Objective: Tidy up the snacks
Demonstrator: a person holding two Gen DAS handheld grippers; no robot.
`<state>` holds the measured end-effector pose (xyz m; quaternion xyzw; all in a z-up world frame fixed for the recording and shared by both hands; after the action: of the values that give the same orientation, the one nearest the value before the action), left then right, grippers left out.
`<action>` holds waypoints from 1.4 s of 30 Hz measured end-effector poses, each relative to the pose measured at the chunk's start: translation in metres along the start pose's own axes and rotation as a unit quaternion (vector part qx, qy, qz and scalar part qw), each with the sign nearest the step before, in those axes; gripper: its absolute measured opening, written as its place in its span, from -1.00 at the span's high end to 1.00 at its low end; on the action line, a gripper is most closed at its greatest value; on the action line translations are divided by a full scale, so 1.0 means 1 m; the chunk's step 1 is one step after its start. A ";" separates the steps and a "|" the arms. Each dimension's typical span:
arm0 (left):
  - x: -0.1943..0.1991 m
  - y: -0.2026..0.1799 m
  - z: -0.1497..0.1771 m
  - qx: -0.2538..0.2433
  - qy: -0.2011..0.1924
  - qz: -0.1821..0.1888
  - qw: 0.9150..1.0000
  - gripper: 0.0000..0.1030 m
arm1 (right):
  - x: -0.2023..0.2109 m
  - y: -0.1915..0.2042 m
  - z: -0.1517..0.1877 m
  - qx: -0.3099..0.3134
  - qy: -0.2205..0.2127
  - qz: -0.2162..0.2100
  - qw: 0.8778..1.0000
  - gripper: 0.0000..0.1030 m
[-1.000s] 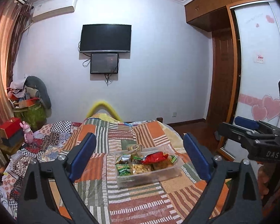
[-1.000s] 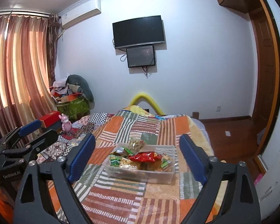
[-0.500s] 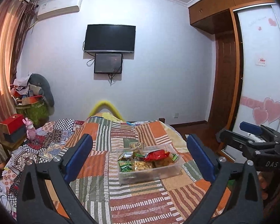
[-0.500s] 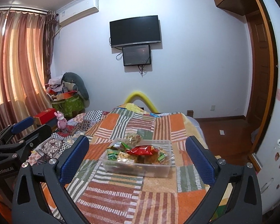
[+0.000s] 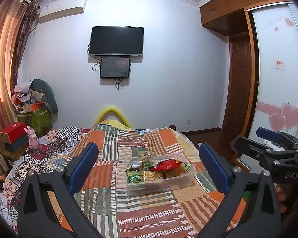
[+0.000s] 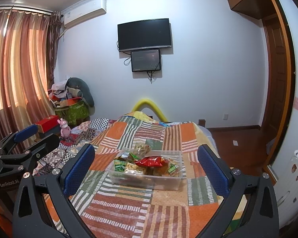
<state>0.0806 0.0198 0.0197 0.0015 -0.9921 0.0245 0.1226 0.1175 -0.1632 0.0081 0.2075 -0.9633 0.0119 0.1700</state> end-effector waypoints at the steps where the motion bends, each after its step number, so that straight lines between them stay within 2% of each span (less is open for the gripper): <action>1: 0.000 0.000 0.000 0.000 0.000 0.000 1.000 -0.99 | 0.000 0.000 0.000 -0.001 0.000 0.000 1.000 -1.00; 42: 0.002 -0.002 -0.001 -0.010 0.006 0.022 1.000 -1.00 | 0.006 0.000 -0.005 -0.003 -0.008 -0.001 1.000 -1.00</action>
<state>0.0794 0.0174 0.0212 -0.0216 -0.9914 0.0177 0.1278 0.1143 -0.1655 0.0148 0.2083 -0.9644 0.0068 0.1630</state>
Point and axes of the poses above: each gripper's, at about its wrist camera, not at the fingertips, and x roughly against the way its jaws point, y to its left, z to its underside, the point moved 2 cm from there along -x, roughly the way its jaws point, and after that the axes turned 1 degree about z, right-handed, at the moved point
